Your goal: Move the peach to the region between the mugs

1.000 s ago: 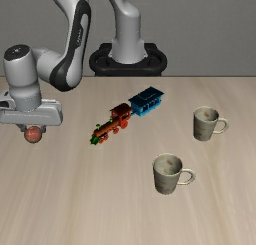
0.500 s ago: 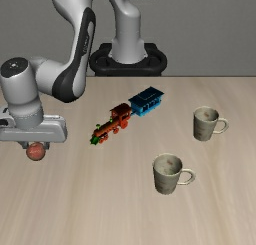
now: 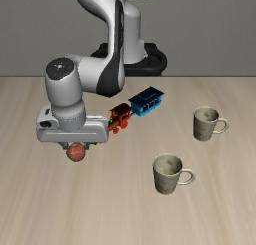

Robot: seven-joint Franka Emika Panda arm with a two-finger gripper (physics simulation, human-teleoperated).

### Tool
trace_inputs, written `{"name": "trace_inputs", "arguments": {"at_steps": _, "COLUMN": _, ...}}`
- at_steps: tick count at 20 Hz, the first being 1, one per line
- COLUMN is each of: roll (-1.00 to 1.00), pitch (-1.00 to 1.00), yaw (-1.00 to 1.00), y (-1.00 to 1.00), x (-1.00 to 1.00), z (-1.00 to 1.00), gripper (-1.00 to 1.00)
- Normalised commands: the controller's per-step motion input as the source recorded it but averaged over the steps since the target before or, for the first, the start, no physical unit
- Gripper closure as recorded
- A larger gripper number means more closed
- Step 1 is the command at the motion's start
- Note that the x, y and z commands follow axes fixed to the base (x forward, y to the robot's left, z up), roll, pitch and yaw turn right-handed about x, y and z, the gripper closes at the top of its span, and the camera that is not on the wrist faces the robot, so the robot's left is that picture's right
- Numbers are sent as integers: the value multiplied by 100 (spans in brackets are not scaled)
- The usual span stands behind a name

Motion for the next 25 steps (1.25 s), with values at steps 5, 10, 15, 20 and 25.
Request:
{"name": "trace_inputs", "arguments": {"at_steps": 5, "roll": 0, "pitch": 0, "yaw": 0, "y": 100, "x": 0, "z": 0, "gripper": 100}}
{"name": "trace_inputs", "arguments": {"at_steps": 10, "roll": 0, "pitch": 0, "yaw": 0, "y": 100, "x": 0, "z": 0, "gripper": 100}}
{"name": "trace_inputs", "arguments": {"at_steps": 15, "roll": 0, "pitch": 0, "yaw": 0, "y": 100, "x": 0, "z": 0, "gripper": 100}}
{"name": "trace_inputs", "arguments": {"at_steps": 20, "roll": 0, "pitch": 0, "yaw": 0, "y": 100, "x": 0, "z": 0, "gripper": 100}}
{"name": "trace_inputs", "arguments": {"at_steps": 25, "roll": 0, "pitch": 0, "yaw": 0, "y": 100, "x": 0, "z": 0, "gripper": 100}}
